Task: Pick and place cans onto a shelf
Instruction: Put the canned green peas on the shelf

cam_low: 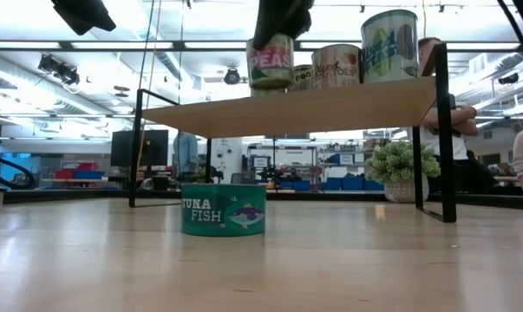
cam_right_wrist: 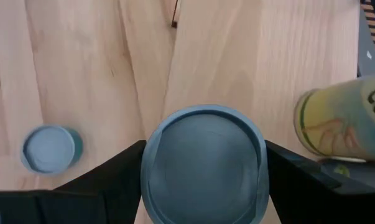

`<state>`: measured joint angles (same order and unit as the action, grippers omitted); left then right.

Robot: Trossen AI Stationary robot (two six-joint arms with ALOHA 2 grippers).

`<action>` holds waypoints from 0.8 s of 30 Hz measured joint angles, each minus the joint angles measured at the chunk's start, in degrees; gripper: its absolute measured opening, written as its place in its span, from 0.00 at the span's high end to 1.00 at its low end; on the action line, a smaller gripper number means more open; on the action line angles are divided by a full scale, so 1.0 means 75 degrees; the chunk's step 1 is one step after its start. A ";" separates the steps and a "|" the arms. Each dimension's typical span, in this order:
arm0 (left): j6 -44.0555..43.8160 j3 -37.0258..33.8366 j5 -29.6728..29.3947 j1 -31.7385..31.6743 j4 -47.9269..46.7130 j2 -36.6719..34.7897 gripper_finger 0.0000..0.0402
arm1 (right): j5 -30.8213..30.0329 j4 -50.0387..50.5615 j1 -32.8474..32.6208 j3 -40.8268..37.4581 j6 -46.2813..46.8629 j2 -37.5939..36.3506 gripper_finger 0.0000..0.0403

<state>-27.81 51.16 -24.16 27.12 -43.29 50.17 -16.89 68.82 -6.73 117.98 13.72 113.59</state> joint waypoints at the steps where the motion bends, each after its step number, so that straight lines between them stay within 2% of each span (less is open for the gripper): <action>1: 0.0000 0.0000 0.0000 -0.0001 0.0001 0.0000 0.68 | 0.0003 0.0019 0.0035 -0.0033 -0.0024 -0.0036 0.28; 14: 0.0059 0.0000 0.0000 0.0000 -0.0005 -0.0003 0.68 | 0.0274 -0.0484 0.0332 -0.1421 0.0349 -0.0938 0.28; 24: 0.0061 0.0000 0.0000 0.0000 -0.0002 -0.0003 0.68 | 0.0298 -0.0492 0.0345 -0.1475 0.0846 -0.0916 0.28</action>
<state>-27.35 51.16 -24.16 27.13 -43.31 50.15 -14.65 65.13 -4.15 106.91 20.06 106.72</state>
